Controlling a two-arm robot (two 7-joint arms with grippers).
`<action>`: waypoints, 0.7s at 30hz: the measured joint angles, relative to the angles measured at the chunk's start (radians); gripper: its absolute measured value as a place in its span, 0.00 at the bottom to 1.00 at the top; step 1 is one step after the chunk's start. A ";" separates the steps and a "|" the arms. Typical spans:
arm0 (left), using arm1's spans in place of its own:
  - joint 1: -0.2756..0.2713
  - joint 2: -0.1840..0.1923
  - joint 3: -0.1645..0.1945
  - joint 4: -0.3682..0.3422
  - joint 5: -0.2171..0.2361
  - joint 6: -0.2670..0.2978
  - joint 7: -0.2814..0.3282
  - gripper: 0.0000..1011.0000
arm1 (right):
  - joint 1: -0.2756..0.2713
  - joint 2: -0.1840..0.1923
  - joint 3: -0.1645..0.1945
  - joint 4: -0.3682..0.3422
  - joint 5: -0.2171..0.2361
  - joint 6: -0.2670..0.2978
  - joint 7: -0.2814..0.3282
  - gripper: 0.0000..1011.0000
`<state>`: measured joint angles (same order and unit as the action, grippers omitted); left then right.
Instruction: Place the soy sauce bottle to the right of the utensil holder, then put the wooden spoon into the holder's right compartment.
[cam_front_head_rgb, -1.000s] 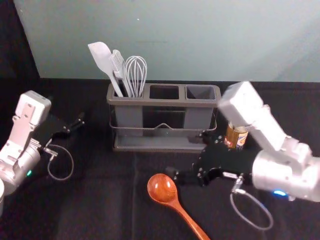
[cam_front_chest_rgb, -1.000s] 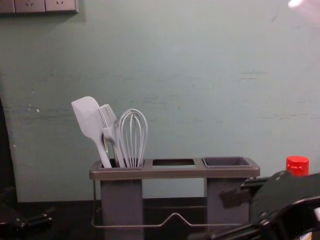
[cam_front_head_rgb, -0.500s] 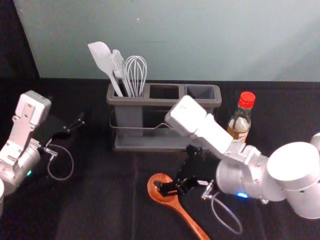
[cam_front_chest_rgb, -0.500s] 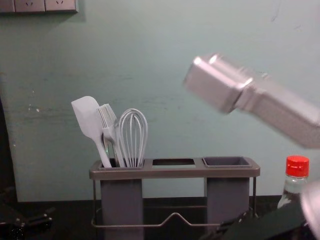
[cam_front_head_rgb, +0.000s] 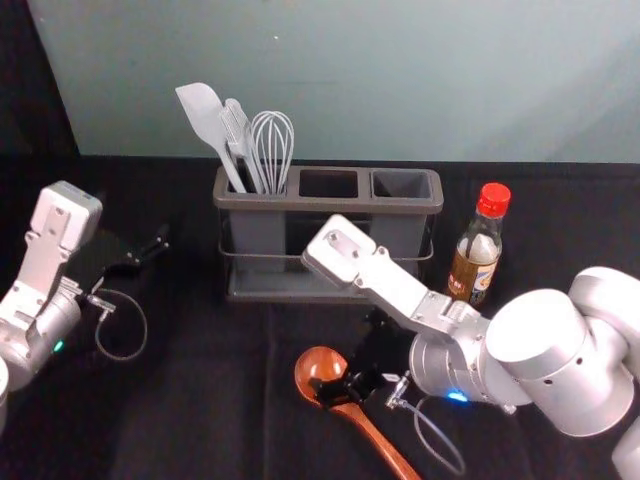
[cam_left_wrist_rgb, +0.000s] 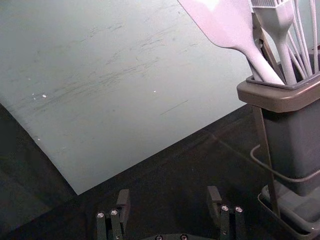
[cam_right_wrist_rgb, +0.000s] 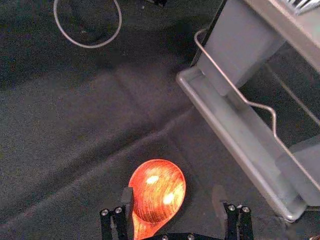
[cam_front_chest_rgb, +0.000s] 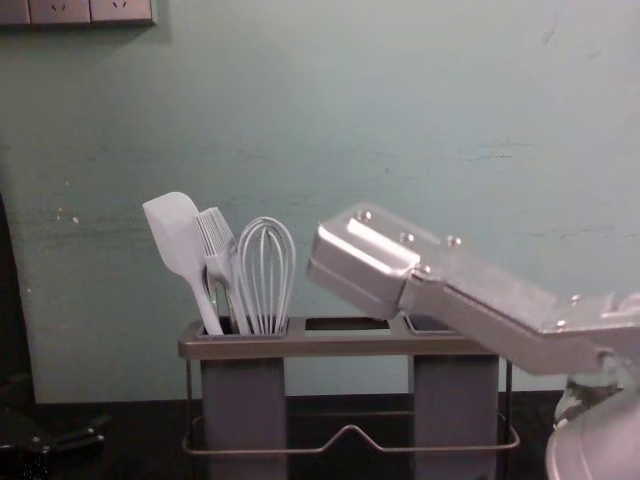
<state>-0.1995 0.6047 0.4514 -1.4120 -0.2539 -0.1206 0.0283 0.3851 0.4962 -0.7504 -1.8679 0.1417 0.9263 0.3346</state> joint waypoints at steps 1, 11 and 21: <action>0.000 0.000 0.000 0.000 0.000 0.000 0.000 0.99 | 0.000 -0.003 0.000 0.004 0.000 0.003 0.003 0.99; 0.000 0.000 0.000 0.000 0.000 0.000 0.000 0.99 | 0.000 -0.040 0.006 0.046 -0.007 0.031 0.023 0.99; 0.000 0.000 0.000 0.000 0.000 0.000 0.000 0.99 | -0.025 -0.078 0.038 0.059 -0.011 0.070 0.026 0.99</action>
<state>-0.1995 0.6047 0.4514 -1.4120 -0.2539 -0.1205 0.0283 0.3604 0.4184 -0.7122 -1.8094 0.1307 0.9962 0.3608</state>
